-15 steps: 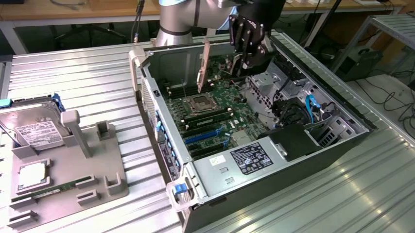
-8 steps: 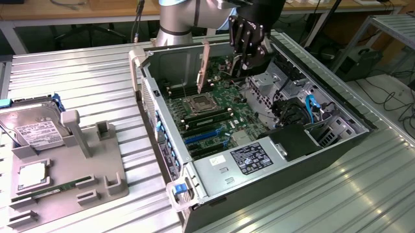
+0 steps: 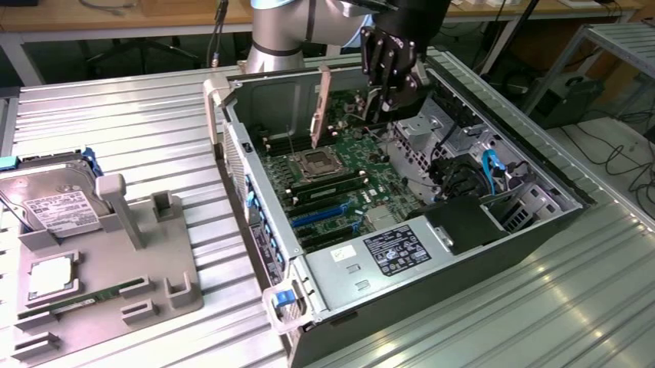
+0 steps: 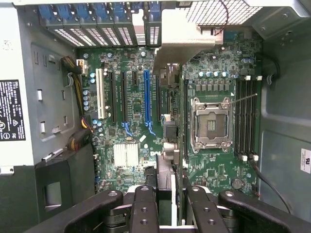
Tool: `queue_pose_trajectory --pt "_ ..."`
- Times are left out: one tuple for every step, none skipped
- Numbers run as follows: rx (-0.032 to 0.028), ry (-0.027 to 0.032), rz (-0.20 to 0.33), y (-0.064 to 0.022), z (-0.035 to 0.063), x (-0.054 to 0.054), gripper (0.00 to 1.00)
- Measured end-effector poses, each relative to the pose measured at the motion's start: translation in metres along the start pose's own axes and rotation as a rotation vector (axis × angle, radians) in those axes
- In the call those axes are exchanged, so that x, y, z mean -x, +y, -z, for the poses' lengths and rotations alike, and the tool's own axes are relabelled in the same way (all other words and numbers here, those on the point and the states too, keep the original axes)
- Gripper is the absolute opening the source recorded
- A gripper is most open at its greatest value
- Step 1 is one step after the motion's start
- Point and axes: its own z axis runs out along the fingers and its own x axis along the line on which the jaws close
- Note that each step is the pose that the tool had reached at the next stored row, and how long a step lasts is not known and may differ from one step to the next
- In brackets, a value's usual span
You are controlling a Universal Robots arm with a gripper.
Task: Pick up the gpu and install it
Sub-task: 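Insert the gpu into the slot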
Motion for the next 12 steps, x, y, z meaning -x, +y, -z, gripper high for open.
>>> queue_pose_trajectory --pt "0.0 -0.0001 0.0 0.0 -0.0002 0.0 0.28" --pt "0.0 0.0 0.001 0.0 -0.0004 0.0 0.28" --pt "0.0 0.0 0.001 0.0001 -0.0007 0.0 0.28" --pt "0.0 -0.0001 0.001 0.0001 -0.0009 0.0 0.28" --pt "-0.0001 -0.0001 0.001 0.0001 -0.0011 0.0 0.28" --pt "0.0 -0.0001 0.002 0.0002 -0.0014 0.0 0.28" --pt "0.0 -0.0001 0.002 0.0002 -0.0016 0.0 0.28" --pt "0.0 -0.0001 0.002 0.0002 -0.0018 0.0 0.28" --pt "0.0 -0.0001 0.002 0.0002 -0.0021 0.0 0.28" --pt "0.0 -0.0002 0.003 0.0003 -0.0024 0.0 0.28" --pt "0.0 -0.0003 0.003 0.0003 -0.0027 0.0 0.28" --pt "0.0 -0.0003 0.004 0.0004 -0.0029 0.0 0.28"
